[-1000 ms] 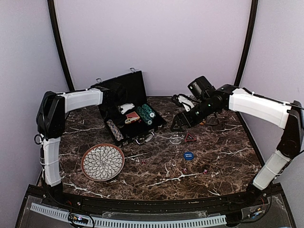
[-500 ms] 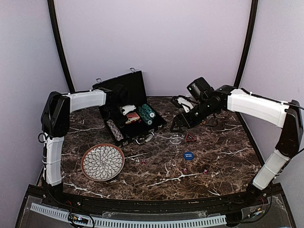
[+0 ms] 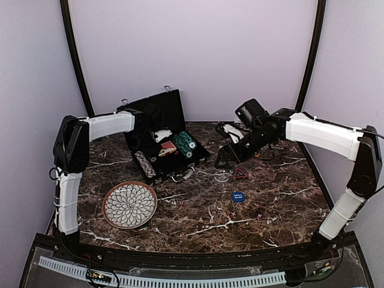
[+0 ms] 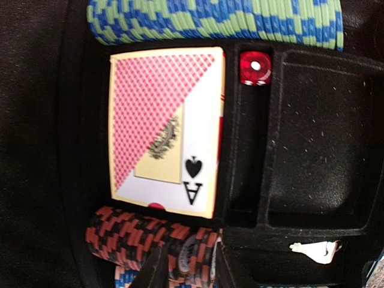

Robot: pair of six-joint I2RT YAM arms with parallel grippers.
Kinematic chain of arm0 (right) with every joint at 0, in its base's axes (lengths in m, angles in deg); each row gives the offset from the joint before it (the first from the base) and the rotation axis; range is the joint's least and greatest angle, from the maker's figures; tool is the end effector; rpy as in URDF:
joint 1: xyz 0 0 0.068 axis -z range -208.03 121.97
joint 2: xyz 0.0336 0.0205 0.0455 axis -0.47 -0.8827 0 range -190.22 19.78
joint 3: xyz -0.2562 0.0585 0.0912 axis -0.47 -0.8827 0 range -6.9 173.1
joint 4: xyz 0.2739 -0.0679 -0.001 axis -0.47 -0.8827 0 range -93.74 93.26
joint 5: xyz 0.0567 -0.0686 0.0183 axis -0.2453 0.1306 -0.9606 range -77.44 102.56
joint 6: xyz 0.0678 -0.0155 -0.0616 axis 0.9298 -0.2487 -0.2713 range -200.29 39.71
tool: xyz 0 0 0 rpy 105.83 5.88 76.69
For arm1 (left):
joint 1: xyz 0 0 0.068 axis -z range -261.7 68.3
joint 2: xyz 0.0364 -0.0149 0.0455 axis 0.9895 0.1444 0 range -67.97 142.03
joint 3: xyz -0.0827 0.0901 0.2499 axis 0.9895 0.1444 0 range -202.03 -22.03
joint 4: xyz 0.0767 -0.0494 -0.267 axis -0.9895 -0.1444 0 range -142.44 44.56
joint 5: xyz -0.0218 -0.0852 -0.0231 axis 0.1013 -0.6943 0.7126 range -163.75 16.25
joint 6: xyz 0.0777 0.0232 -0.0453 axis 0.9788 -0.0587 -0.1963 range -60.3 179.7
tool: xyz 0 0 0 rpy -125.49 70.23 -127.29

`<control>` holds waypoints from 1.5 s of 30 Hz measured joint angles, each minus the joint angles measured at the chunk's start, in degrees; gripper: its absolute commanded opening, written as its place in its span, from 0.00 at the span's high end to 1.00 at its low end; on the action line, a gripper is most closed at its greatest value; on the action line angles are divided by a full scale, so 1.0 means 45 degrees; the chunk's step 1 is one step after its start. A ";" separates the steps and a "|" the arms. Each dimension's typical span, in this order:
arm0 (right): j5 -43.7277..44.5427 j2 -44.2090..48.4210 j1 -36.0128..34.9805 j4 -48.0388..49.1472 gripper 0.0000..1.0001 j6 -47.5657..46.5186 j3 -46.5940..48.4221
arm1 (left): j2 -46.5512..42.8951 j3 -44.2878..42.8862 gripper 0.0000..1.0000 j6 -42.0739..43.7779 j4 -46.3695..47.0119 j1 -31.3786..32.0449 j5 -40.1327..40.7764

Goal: Pack up texas hold em set
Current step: Place the poker chip in the slot, then adjust the poker chip in the slot, then pick up the dice from the center of the board.

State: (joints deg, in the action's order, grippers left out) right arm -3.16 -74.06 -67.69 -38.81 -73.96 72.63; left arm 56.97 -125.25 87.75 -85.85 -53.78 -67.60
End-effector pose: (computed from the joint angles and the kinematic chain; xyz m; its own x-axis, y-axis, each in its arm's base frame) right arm 0.2913 0.2709 0.2460 -0.7176 -0.4571 -0.5254 -0.6547 0.7000 0.2852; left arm 0.4619 -0.2347 0.1524 -0.4913 0.7894 -0.3680 0.7390 0.6014 0.3035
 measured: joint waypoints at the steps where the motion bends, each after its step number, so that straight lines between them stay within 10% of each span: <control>1: -0.0010 -0.0010 0.0005 0.0005 0.17 0.0000 -0.0010 | 0.0000 -0.0053 0.71 -0.0019 -0.0015 -0.0010 0.0024; 27: -0.0024 -0.0189 0.0010 0.0005 0.15 0.0005 -0.0068 | -0.0005 -0.0146 0.68 -0.0107 -0.0141 -0.0384 0.0180; 45: 0.1093 -0.0165 0.0083 -0.0117 0.12 0.0126 -0.0520 | -0.2754 0.0962 0.17 -0.1515 0.1015 -0.0398 -0.0330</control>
State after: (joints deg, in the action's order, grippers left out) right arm 1.75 -74.80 -67.32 -39.33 -73.40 70.29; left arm 44.58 -120.92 80.93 -81.28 -55.57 -69.08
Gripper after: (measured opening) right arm 0.884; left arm 0.774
